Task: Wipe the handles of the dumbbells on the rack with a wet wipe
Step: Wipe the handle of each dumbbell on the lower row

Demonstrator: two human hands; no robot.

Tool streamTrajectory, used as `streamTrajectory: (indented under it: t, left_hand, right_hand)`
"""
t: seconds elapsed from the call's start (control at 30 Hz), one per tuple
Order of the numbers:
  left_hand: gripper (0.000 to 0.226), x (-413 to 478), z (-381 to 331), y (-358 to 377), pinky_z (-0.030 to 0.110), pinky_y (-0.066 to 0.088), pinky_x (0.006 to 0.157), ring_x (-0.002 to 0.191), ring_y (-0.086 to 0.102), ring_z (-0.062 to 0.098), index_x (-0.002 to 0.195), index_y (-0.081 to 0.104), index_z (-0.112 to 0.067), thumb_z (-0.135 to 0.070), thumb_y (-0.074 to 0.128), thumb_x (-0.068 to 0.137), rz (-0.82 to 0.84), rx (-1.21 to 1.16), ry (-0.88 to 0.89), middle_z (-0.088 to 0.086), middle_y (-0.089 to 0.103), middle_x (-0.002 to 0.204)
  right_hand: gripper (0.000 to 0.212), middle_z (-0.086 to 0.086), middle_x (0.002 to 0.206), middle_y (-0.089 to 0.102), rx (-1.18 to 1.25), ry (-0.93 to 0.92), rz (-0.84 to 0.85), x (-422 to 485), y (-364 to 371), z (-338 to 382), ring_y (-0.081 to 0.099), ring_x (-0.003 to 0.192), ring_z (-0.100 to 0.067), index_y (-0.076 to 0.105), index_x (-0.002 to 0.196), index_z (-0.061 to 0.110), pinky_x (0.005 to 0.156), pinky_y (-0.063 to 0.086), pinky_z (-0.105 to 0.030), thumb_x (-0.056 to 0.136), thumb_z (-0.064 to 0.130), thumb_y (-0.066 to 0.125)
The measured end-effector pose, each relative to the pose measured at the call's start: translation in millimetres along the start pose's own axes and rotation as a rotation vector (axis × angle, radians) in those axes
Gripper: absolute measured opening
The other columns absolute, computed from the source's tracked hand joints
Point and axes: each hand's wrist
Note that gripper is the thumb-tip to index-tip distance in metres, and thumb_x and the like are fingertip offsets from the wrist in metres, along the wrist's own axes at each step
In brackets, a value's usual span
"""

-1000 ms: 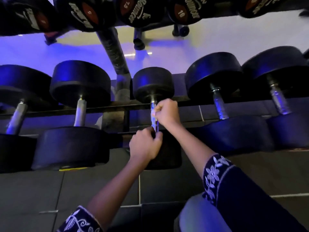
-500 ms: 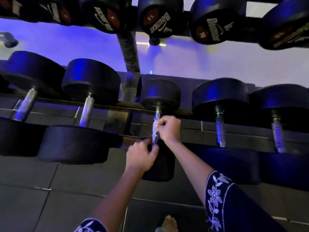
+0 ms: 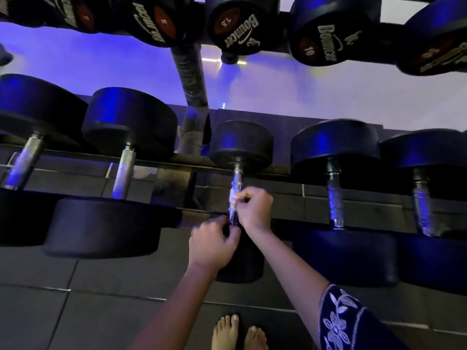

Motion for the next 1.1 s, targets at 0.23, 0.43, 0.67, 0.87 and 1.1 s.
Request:
streamTrajectory:
  t: [0.23, 0.43, 0.67, 0.87, 1.1]
  left_hand:
    - [0.021, -1, -1, -3, 0.034, 0.03, 0.067, 0.092, 0.061, 0.037, 0.087, 0.063, -0.013, -0.032, 0.054, 0.091, -0.01, 0.009, 0.018, 0.012, 0.069, 0.093]
    - [0.021, -2, -2, 0, 0.035, 0.039, 0.081, 0.095, 0.063, 0.034, 0.089, 0.064, -0.014, -0.033, 0.054, 0.091, 0.003, 0.02, -0.027, 0.012, 0.07, 0.094]
    - [0.028, -31, -72, -16, 0.039, 0.038, 0.104, 0.104, 0.062, 0.026, 0.106, 0.068, -0.019, -0.038, 0.052, 0.091, 0.106, 0.014, -0.08, 0.007, 0.071, 0.106]
    - [0.027, -40, -149, 26, 0.039, 0.053, 0.079, 0.095, 0.063, 0.026, 0.1, 0.058, -0.018, -0.043, 0.051, 0.093, 0.268, -0.257, -0.028, 0.005, 0.065, 0.108]
    - [0.049, -39, -193, 78, 0.049, 0.032, 0.112, 0.144, 0.028, 0.022, 0.126, 0.059, -0.014, -0.047, 0.037, 0.098, 0.262, -0.144, -0.165, 0.003, 0.047, 0.146]
  right_hand:
    - [0.01, -0.006, 0.072, 0.071, -0.123, -0.099, -0.003, 11, 4, 10, 0.066, 0.07, -0.02, 0.073, 0.069, 0.012, 0.065, 0.05, -0.028, 0.072, 0.004, 0.07]
    - [0.009, -0.005, 0.074, 0.071, -0.189, -0.066, 0.137, -8, -10, 3, 0.063, 0.068, -0.014, 0.072, 0.07, 0.011, 0.059, 0.035, -0.011, 0.07, 0.002, 0.071]
    - [0.01, 0.001, 0.072, 0.073, -0.129, -0.092, 0.082, 3, -98, 16, 0.064, 0.067, -0.009, 0.074, 0.072, 0.015, 0.064, 0.045, -0.018, 0.071, 0.006, 0.072]
    - [0.025, -0.005, 0.079, 0.071, -0.268, -0.16, -0.058, 41, -172, -15, 0.066, 0.076, -0.022, 0.073, 0.076, 0.016, 0.073, 0.05, -0.031, 0.07, -0.005, 0.061]
    - [0.014, -0.006, 0.084, 0.059, -0.608, -0.166, 0.103, 55, -203, -56, 0.06, 0.075, -0.029, 0.073, 0.074, 0.017, 0.062, 0.049, -0.032, 0.072, 0.007, 0.063]
Point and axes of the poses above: each hand's wrist, its own x-axis towards the middle knuckle, its own y-axis out of the palm, z = x × y
